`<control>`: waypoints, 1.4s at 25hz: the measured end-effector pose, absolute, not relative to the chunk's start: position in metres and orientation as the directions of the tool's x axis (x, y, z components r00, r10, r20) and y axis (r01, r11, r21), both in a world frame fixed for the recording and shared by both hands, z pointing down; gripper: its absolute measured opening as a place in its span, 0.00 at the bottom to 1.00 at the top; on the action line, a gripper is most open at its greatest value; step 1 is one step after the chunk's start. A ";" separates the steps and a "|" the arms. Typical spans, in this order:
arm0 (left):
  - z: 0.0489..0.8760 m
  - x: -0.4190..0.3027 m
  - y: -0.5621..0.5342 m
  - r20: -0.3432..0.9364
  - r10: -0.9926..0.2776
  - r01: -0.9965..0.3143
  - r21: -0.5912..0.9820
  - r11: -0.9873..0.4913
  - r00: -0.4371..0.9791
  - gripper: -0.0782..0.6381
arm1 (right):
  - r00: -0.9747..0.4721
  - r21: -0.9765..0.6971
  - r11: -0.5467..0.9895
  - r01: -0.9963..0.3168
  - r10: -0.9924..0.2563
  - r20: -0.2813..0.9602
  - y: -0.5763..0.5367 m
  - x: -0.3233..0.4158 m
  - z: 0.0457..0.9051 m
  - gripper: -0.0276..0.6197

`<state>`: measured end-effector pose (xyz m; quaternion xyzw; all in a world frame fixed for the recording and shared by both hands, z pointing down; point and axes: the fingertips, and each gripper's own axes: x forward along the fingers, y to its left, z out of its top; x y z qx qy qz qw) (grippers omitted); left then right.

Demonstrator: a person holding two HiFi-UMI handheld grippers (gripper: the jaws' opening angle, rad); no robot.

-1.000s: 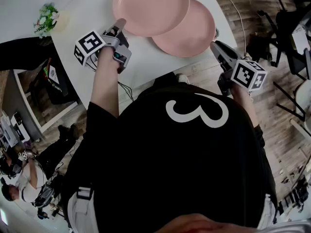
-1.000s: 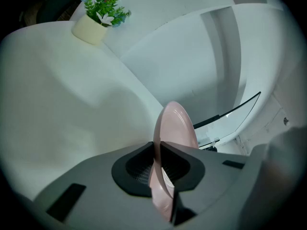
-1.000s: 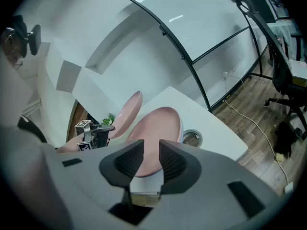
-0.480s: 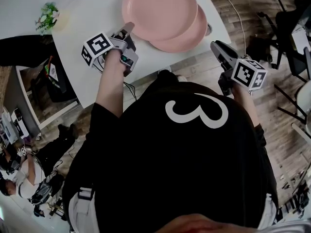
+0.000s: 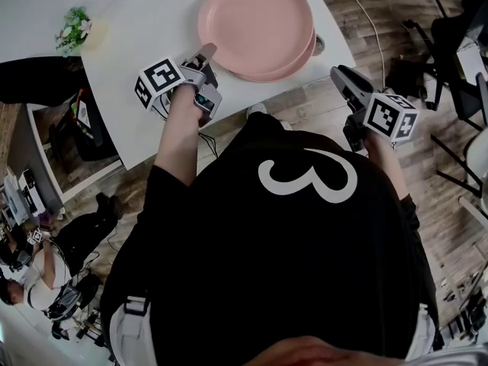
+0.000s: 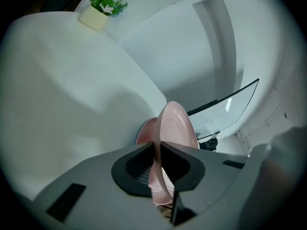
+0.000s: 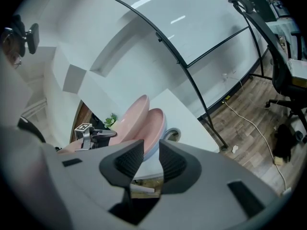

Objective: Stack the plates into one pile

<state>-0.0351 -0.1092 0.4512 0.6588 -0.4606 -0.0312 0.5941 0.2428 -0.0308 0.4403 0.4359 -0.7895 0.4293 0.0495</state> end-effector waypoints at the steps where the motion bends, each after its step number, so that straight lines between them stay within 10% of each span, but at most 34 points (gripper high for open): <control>1: 0.452 -0.033 -0.107 0.510 -0.641 -0.573 0.809 0.131 0.574 0.18 | -0.619 -0.639 0.252 -0.727 -0.644 0.450 -0.030 0.244 0.441 0.22; 35: 0.482 -0.026 -0.088 0.544 -0.598 -0.562 0.807 0.180 0.589 0.20 | -0.609 -0.665 0.198 -0.720 -0.640 0.469 -0.004 0.247 0.465 0.21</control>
